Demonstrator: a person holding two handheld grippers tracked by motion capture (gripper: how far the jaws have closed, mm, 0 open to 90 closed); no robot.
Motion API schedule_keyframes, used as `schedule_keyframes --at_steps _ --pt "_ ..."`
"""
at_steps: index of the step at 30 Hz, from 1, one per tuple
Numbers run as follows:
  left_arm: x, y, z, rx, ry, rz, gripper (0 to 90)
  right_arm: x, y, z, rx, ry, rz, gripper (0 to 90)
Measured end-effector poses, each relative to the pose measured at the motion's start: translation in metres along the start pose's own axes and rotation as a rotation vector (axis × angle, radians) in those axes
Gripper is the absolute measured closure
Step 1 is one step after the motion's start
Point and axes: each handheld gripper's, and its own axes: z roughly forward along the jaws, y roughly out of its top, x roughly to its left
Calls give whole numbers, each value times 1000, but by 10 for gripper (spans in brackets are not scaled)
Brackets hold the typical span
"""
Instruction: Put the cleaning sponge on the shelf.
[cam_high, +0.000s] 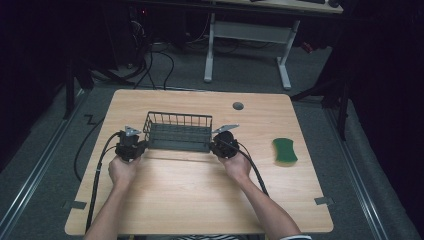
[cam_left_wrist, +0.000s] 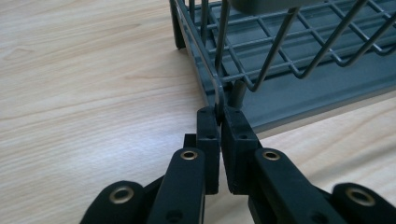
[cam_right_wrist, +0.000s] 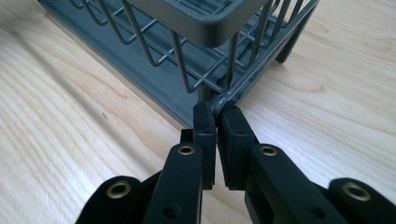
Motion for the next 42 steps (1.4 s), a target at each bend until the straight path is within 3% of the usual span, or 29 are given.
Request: schedule_keyframes --at_steps 6,19,25,30,35,39,42 --pt "-11 -7 -3 1 -16 1 860 -4 -11 -8 -17 5 18 864" --pt "-35 -19 -17 17 -52 26 860 -11 -28 -24 -20 13 1 863" --pt "-51 -26 -23 20 -80 13 860 -17 -40 -33 -33 16 11 863" --pt "-65 -27 -27 44 -75 49 860 -22 -44 -38 -31 5 14 864" --pt "-74 -33 -32 38 -103 41 861 -26 -51 -44 -38 10 27 863" --pt "-86 -39 -37 34 -111 73 860 -28 -57 -50 -40 -3 36 863" --pt "-90 -43 -40 31 -125 71 859 -30 -58 -51 -38 -10 32 862"
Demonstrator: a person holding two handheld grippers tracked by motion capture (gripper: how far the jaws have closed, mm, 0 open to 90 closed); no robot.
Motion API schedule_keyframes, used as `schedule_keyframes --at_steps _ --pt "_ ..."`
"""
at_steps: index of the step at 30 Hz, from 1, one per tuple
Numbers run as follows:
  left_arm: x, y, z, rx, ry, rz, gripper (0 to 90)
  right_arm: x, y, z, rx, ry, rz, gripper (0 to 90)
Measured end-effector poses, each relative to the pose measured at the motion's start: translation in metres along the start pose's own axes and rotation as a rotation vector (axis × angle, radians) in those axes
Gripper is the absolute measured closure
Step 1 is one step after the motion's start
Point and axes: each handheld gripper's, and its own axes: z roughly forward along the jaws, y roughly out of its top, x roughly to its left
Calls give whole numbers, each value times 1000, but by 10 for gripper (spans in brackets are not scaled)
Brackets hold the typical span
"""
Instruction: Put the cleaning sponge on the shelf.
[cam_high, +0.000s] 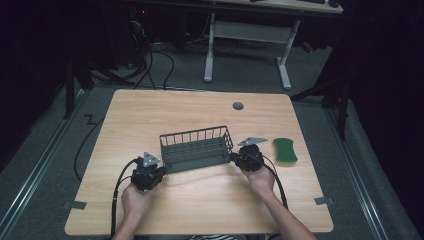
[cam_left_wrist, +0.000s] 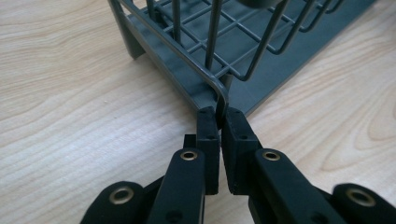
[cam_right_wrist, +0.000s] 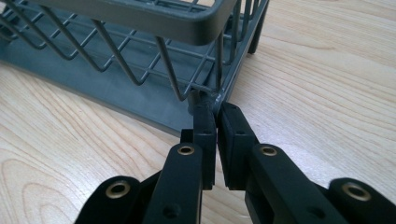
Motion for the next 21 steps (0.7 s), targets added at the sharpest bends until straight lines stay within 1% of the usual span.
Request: schedule_keyframes --at_steps 3,4,6,7,8,9,10,11,12,13,14,15,17,18,19,21 --pt "0 -2 0 -9 -10 -9 856 1 -1 1 9 -5 -10 845" --pt "1 -3 -1 -10 -18 -11 854 1 -2 1 12 -1 -10 825" --pt "1 -3 -1 -8 -19 -5 831 2 -4 2 -2 1 -10 740" --pt "1 -4 0 -8 -29 -3 831 2 -4 2 -2 1 -10 740" --pt "2 -5 1 -9 -43 -12 777 2 -5 3 -9 -2 -10 707" --pt "3 -7 3 -8 -45 -21 644 2 -9 3 2 4 -2 642" --pt "3 -7 3 -8 -45 -21 589 2 -9 3 2 4 -2 642" --pt "3 -9 3 -10 -39 -20 589 1 -10 3 9 6 3 590" --pt "3 -11 3 -14 -40 -23 540 0 -11 2 13 3 3 549" --pt "4 -14 3 -12 -40 -26 478 -2 -14 -1 10 -6 15 506" --pt "4 -17 2 -14 -37 -25 455 -3 -16 -3 4 -12 17 482" --pt "4 -17 2 -14 -37 -25 441 -3 -16 -3 4 -12 17 482" --pt "5 -20 1 -13 -32 -23 426 -5 -20 -7 -11 -29 11 445" --pt "7 -24 0 -16 -16 -23 384 -8 -24 -11 -25 -37 23 427" --pt "9 -25 -1 -16 -12 -23 356 -11 -26 -13 -34 -41 36 423" --pt "12 -29 -3 -19 3 -24 330 -16 -30 -18 -39 -51 56 422"
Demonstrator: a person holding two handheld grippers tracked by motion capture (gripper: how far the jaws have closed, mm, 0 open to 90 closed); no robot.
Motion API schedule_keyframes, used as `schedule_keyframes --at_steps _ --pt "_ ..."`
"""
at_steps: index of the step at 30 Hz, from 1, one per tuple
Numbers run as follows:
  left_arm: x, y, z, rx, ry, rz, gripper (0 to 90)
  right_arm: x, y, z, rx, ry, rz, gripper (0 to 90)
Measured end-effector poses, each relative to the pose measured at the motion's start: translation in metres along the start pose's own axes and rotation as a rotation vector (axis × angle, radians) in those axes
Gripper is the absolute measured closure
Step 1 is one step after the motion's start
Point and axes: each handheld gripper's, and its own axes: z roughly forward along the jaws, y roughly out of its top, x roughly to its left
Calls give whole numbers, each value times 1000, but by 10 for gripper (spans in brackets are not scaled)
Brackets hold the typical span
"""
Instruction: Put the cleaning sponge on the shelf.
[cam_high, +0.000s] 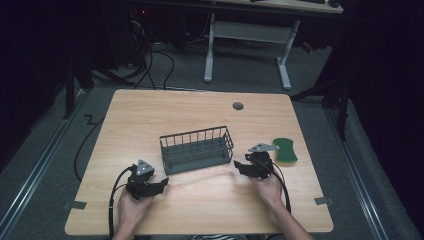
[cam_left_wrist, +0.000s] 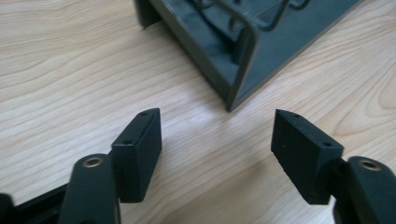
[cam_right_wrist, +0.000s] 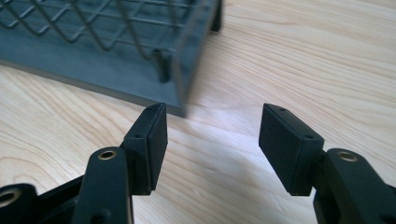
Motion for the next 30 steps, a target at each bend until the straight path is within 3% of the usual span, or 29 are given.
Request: schedule_keyframes --at_steps 6,7,8,9,10,13,18,19,21,22,30 --pt "15 -9 -6 -16 51 -27 326 -18 -7 -15 -30 -42 58 401" --pt "21 -11 -8 -20 73 -45 327 -25 -9 -22 -49 -76 64 381" --pt "21 -11 -8 -20 73 -45 327 -25 -9 -22 -49 -76 64 381" --pt "27 -12 -9 -20 103 -50 327 -31 -11 -29 -67 -115 50 370" --pt "27 -12 -9 -20 103 -50 327 -33 -12 -32 -68 -135 41 369" --pt "33 -17 -10 -42 152 -42 323 -42 -16 -42 -77 -167 59 369" --pt "35 -18 -11 -40 173 -57 312 -57 -20 -54 -98 -208 99 366" --pt "35 -18 -11 -38 186 -69 299 -67 -21 -60 -109 -232 122 366" --pt "35 -18 -11 -39 190 -73 297 -72 -21 -63 -114 -238 141 366" --pt "36 -18 -11 -40 192 -78 297 -81 -21 -66 -115 -252 176 364" --pt "36 -18 -11 -38 193 -76 297 -105 -18 -67 -93 -314 248 349"
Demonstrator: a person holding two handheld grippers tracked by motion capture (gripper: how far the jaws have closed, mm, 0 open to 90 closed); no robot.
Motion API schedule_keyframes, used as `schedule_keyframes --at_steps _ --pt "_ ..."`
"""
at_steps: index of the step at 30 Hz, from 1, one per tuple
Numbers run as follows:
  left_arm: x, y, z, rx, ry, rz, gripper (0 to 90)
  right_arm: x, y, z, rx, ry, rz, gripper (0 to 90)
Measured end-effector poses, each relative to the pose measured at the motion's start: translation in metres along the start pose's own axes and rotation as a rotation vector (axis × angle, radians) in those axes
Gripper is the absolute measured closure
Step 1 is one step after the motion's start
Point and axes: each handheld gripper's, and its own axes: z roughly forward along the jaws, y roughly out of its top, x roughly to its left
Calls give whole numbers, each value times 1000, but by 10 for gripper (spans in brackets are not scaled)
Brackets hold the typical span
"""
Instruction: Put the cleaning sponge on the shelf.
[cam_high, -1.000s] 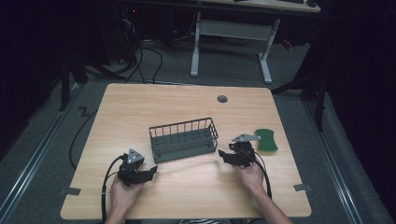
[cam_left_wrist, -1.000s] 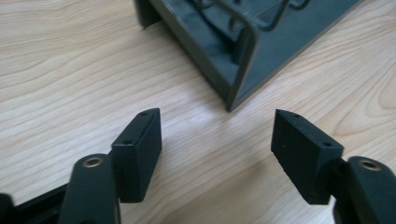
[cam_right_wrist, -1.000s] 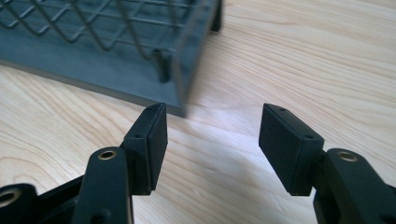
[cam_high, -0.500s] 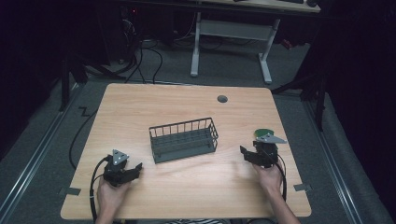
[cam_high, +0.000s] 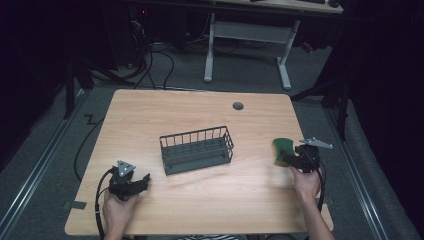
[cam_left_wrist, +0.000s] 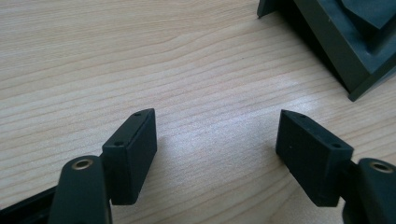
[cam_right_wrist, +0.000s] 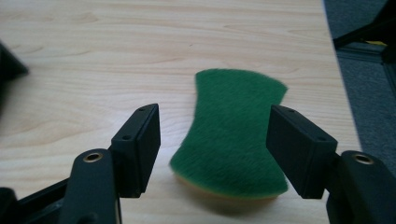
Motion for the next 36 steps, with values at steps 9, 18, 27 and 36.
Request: schedule_keyframes --at_steps 9,18,27,36 --pt "0 0 0 -1 0 -2 297 -7 10 24 85 -25 31 293" --pt "0 0 0 1 0 1 297 -8 9 39 142 -30 58 257" --pt "0 0 0 -1 0 -2 297 -7 8 47 151 -62 51 260" --pt "0 0 0 -1 0 -2 297 -7 8 52 167 -60 66 273"
